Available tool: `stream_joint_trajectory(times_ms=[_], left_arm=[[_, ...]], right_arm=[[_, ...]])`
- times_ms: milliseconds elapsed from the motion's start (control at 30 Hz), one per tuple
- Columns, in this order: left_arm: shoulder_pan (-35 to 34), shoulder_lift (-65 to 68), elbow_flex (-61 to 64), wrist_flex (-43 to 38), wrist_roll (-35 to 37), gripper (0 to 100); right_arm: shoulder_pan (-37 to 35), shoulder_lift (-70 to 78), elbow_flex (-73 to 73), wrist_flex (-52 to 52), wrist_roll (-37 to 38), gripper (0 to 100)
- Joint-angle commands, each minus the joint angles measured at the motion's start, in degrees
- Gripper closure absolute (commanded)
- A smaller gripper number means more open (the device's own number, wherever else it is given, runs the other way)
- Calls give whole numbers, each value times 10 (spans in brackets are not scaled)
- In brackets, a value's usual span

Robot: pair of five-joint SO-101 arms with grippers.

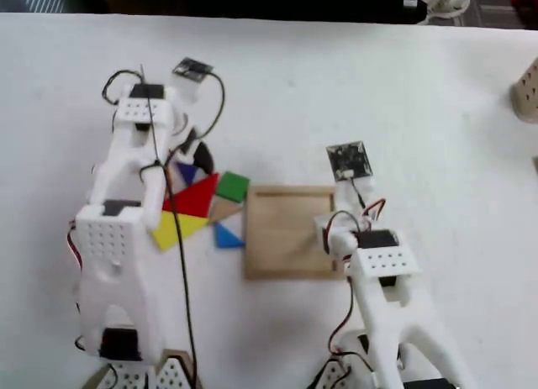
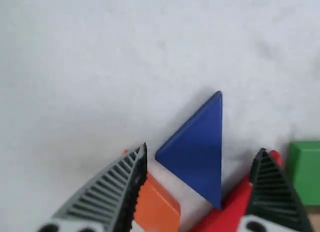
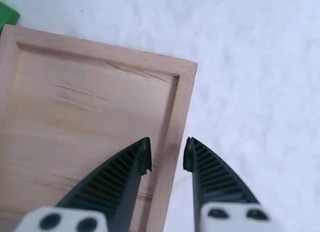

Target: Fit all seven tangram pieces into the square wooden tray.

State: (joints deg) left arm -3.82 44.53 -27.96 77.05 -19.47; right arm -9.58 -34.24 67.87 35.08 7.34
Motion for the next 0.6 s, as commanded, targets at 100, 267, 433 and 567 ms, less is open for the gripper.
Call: stream_joint_trajectory(times_ms=[100,267,433,567], left_arm=[[11,-11,-16,36,4,707],[29,-7,-2,58,15,745],[28,-1,-12,40,33,746],[30,-1,-11,18,36,748]], right_arm=[[1,-9,-28,-10,15,881],[1,-9,-28,-10,15,879],[1,-9,-28,-9,15,881],[1,-9,-28,-9,15,882]])
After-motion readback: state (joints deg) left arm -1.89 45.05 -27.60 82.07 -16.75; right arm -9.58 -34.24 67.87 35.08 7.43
